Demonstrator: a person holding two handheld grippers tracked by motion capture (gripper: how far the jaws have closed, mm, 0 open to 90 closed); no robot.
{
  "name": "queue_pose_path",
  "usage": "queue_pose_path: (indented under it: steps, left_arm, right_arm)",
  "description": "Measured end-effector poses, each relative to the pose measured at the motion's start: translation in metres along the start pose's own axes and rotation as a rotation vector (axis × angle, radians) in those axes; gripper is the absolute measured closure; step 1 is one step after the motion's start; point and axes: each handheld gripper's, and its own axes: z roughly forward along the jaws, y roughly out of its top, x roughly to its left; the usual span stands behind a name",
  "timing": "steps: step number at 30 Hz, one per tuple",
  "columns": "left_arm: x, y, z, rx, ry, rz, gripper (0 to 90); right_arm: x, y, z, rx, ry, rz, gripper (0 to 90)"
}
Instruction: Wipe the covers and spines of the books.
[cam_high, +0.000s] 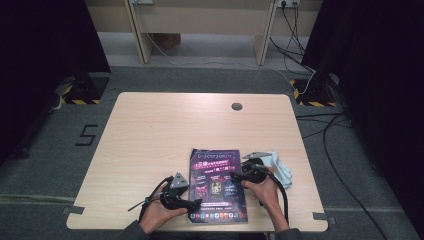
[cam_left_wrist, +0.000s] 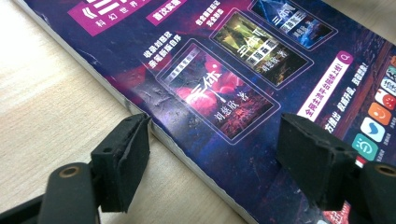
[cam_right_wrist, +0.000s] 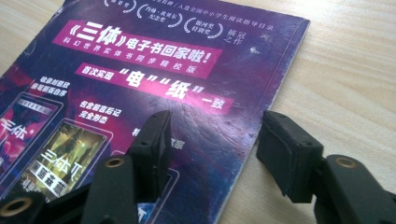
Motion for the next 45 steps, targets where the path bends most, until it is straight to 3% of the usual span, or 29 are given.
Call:
queue_pose_path:
  steps: [5,10,13,15,18,21,22,26,27,28,29,36,45]
  left_arm:
    - [-0.001,-0.001,0.000,-0.007,-0.011,-0.001,27.9]
    - [0.000,0.000,0.000,-0.015,-0.017,-0.021,29.7]
    - [-0.001,0.000,0.001,-0.018,-0.002,-0.001,29.9]
    - [-0.002,0.000,0.001,-0.016,0.002,-0.001,29.8]
    - [-0.002,0.000,0.002,-0.020,0.015,-0.005,29.8]
    - [-0.003,-0.001,0.002,-0.021,0.025,-0.010,29.7]
    - [-0.003,-0.001,0.002,-0.021,0.029,-0.010,29.6]
    - [-0.003,-0.002,0.001,-0.029,0.037,-0.017,29.8]
    - [-0.003,-0.001,0.002,-0.030,0.038,-0.014,29.8]
    - [-0.003,-0.001,0.002,-0.027,0.039,-0.014,29.7]
    - [-0.003,-0.001,0.002,-0.029,0.041,-0.013,29.7]
    - [-0.003,-0.001,0.002,-0.029,0.042,-0.008,29.8]
    - [-0.003,0.000,0.001,-0.027,0.041,-0.002,29.0]
  right_arm:
    - [-0.001,0.000,0.000,-0.010,0.003,0.039,46.6]
    - [-0.011,-0.005,-0.001,-0.068,0.042,0.157,54.3]
    - [-0.012,-0.004,-0.002,-0.072,0.046,0.162,55.3]
    - [-0.012,-0.003,-0.006,-0.108,0.063,0.186,56.9]
    - [-0.011,0.000,-0.013,-0.151,0.080,0.186,59.0]
    - [-0.008,0.000,-0.016,-0.156,0.086,0.190,60.6]
    - [-0.007,-0.002,-0.019,-0.173,0.119,0.218,62.8]
    - [-0.006,-0.002,-0.022,-0.186,0.195,0.246,72.6]
    - [-0.003,0.000,-0.022,-0.167,0.231,0.226,72.7]
    - [0.002,0.001,-0.021,-0.135,0.238,0.188,72.7]
    - [0.008,0.004,-0.020,-0.101,0.173,0.120,72.3]
    - [0.005,0.005,-0.019,-0.071,0.165,0.091,72.2]
    - [0.008,0.010,-0.022,-0.073,0.161,0.042,73.9]
